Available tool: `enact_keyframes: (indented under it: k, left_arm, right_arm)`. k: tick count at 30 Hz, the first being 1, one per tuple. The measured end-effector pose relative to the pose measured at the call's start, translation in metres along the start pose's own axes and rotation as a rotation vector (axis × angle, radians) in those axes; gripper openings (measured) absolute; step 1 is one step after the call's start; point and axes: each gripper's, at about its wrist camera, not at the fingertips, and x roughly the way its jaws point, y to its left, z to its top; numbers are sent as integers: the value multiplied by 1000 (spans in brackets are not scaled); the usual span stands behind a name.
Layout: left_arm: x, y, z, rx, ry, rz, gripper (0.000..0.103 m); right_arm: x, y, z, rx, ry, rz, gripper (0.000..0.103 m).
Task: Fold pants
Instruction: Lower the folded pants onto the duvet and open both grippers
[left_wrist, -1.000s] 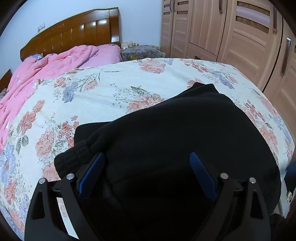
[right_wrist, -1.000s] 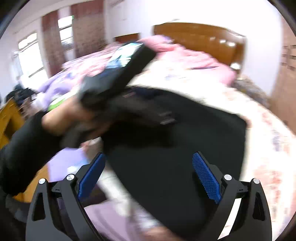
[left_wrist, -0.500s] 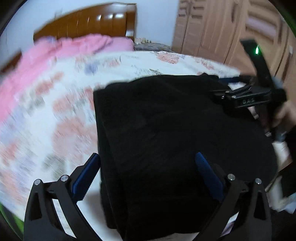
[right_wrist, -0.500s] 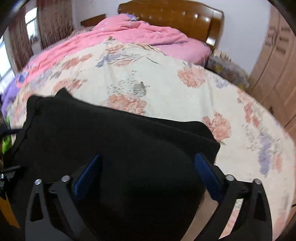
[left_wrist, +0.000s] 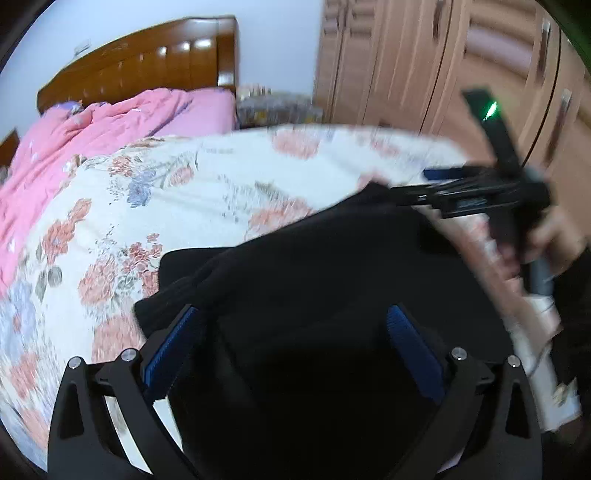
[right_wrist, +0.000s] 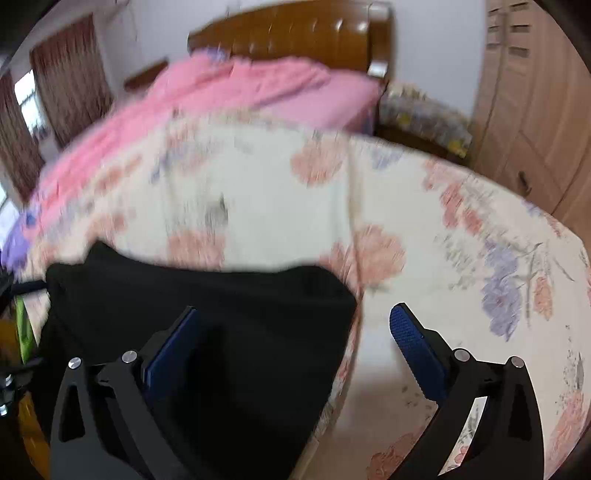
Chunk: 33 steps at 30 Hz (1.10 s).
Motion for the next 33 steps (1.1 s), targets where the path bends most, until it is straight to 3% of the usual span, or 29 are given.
enact_keyframes:
  k: [3,5,7,11,16,17,19,20,22,25,29,31,33]
  left_arm:
    - [26,2,-8,23,48,22,101]
    - [26,1,-11,38,42,34,101]
    - [26,-2,-16,54,54,48,101]
    - [29,0,-15,48,61,44,101]
    - [30,1,-15,37,49,44,102]
    - [30,3,-16,31,44,39,102]
    - [30,4,-16,23,43,35,102]
    - [30,4,-16,22,43,36,102]
    - [29,4,-16,22,40,36,102]
    - [26,5,-18,14,30,29,102]
    - [24,5,-19,14,18,27,102]
    - [24,5,-19,16,15,28,102]
    - [24,6,-19,14,11,25,102]
  right_arm:
    - [24,4,-5,-89,30,-70,98]
    - [31,-8,0,-42,14,-128,98]
    - [31,-13,4,-4,-2,-105,98]
    - [5,-10,8,-2,-108,-170,98]
    - [32,-42,12,47,-34,-107,98]
    - [32,-45,14,55,-39,-127,98]
    - [24,-51,20,77,-64,-250,94]
    - [17,-56,22,106,-75,-255,92]
    - [-16,-55,16,142,-136,-169,92]
    - [-67,-22,-20,56,-195,-69,98]
    - [-103,27,-80,-61,-194,10,98]
    - [-107,52,-106,-97,-170,65,98]
    - [-96,69,-126,-160,-128,51,98]
